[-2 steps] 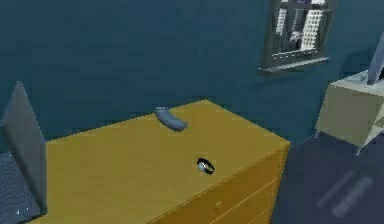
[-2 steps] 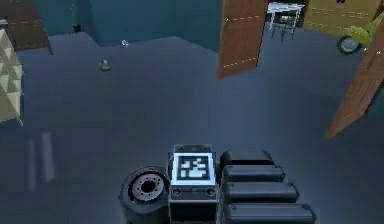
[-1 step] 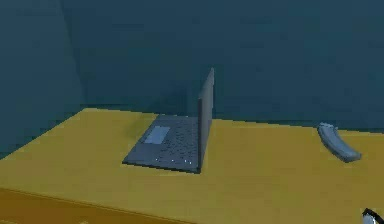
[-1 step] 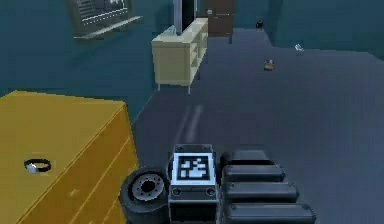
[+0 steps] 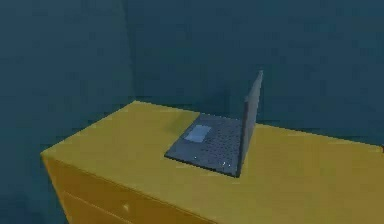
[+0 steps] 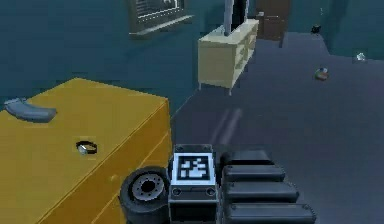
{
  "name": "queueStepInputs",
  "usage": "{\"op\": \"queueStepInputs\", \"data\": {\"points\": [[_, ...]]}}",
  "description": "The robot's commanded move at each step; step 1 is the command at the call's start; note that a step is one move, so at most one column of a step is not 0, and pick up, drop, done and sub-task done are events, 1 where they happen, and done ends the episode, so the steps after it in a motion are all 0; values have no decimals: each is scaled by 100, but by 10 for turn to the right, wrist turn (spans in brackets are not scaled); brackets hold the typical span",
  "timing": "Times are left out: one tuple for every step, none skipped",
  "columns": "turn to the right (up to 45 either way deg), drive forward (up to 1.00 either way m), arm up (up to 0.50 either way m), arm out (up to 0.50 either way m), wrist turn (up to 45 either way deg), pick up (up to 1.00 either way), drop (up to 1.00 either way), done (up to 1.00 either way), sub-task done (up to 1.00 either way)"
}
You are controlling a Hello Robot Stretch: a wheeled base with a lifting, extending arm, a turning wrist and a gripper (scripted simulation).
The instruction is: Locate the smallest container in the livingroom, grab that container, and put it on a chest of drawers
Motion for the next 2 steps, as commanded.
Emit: {"op": "queueStepInputs", "data": {"points": [[450, 0, 0, 0, 0, 0, 0, 0, 0], [120, 0, 0, 0, 0, 0, 0, 0, 0]]}}
